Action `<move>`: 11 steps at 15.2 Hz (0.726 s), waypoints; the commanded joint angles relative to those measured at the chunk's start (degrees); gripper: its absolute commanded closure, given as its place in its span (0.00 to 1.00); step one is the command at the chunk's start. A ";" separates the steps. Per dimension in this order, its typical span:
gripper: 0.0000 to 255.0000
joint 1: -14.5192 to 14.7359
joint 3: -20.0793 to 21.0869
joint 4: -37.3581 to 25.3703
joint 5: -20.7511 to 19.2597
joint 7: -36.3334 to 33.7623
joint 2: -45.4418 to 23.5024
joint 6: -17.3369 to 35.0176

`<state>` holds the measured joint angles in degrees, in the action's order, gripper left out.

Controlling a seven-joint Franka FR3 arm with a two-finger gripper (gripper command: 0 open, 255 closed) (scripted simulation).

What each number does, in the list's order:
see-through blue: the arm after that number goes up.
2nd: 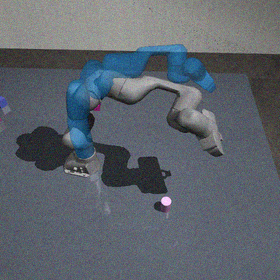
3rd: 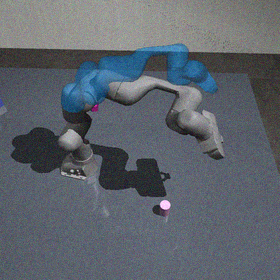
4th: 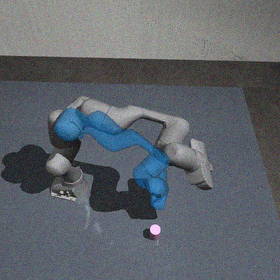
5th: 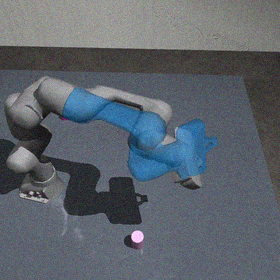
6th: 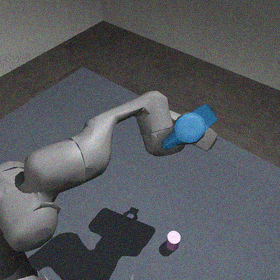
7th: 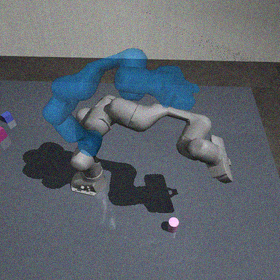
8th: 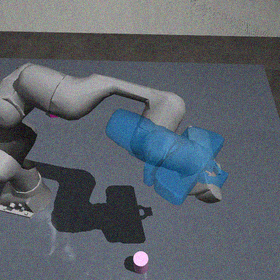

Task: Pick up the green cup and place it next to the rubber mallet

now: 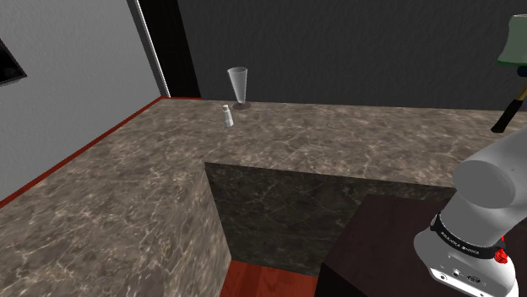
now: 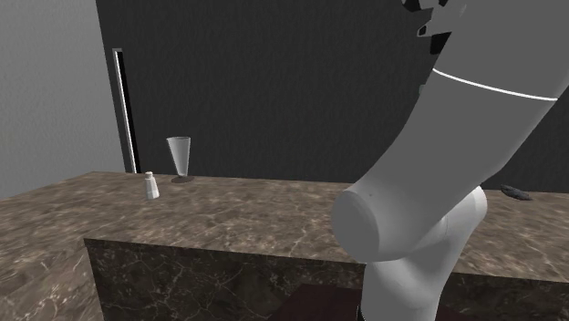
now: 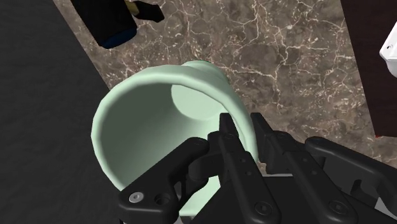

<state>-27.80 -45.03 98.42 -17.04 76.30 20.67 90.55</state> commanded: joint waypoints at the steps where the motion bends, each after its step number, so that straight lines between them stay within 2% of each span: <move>1: 1.00 -0.21 0.08 1.93 -0.39 -0.37 0.59 1.47; 11: 1.00 -1.30 -0.02 11.45 -2.28 -2.08 3.11 8.76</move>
<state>-29.04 -45.00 108.93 -19.18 74.42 23.64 98.45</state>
